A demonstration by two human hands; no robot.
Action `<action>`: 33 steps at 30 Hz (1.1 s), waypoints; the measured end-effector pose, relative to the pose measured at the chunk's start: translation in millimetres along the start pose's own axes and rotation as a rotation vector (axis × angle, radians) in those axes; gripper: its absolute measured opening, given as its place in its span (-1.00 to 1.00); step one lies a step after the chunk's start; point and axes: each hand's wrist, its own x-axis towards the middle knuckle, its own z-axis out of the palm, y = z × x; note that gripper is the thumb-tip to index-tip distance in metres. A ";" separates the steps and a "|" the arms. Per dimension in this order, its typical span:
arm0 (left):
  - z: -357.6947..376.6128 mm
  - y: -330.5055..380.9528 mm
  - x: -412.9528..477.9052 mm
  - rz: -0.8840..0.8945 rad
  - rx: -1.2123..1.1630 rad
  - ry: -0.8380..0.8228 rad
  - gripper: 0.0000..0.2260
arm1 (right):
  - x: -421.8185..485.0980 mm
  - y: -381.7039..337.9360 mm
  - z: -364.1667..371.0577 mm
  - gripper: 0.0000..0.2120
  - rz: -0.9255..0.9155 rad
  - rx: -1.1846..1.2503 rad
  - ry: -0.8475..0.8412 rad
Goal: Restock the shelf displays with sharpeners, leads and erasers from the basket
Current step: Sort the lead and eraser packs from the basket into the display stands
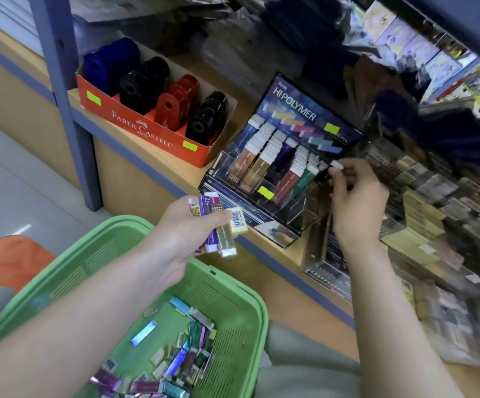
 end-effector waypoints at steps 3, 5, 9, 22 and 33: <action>2.7 -3.5 0.1 -0.012 -0.001 -0.002 -0.86 | 4.9 4.2 -2.1 -0.91 0.015 0.009 -0.007; 2.0 -3.5 0.5 -0.012 -0.003 0.002 -0.85 | 7.4 6.1 -3.1 -0.93 0.042 0.040 -0.033; -1.8 -1.2 0.8 -0.002 0.003 0.010 -0.85 | 5.5 2.8 -4.1 -0.88 -0.012 -0.024 -0.055; -9.6 5.4 -1.5 0.013 0.005 0.019 -0.86 | 30.7 8.6 -16.9 -0.92 -0.042 -0.187 -0.187; -8.9 2.2 0.2 0.012 0.038 0.018 -0.86 | 27.7 9.4 -7.2 -0.84 -0.106 -0.281 -0.343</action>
